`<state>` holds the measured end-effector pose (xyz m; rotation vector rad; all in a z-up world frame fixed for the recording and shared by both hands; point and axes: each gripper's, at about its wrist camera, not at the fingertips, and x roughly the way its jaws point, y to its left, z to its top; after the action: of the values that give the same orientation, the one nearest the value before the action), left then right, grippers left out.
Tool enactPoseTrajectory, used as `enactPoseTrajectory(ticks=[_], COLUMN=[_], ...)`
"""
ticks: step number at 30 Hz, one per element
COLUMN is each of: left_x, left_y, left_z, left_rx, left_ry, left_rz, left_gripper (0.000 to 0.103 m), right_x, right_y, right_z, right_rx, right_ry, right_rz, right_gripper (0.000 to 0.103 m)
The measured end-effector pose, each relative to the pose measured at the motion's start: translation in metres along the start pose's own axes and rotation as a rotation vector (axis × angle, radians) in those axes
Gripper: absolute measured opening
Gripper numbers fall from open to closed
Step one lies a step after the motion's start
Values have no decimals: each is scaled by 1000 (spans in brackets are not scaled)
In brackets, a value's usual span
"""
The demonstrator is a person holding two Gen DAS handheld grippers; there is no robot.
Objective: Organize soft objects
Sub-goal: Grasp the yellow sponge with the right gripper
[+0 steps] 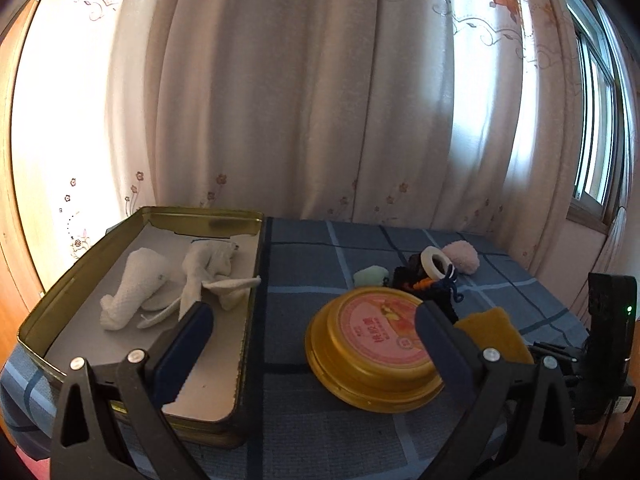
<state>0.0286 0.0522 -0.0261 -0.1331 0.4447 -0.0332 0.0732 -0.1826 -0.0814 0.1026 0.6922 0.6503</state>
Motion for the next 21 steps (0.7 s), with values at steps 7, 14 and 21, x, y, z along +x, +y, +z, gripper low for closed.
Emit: enactPoseTrajectory(ticks=[7,14,21], left_x=[4,24,56], left_y=[-15,-55,-105], left_z=[6,22,41], left_rx=[29,90,159], left_ry=[-7,-2,51], left_rz=[-17,-56,-86], left_gripper=[102,102,102], right_x=[-25,-34,-32], right_y=[-12,-31,-54], right_z=[17,46,76], right_rx=[-5,-32,-39], right_ry=[-136,-194,-231], right_rz=[-128,-287,-406], right_gripper=[51,51,51])
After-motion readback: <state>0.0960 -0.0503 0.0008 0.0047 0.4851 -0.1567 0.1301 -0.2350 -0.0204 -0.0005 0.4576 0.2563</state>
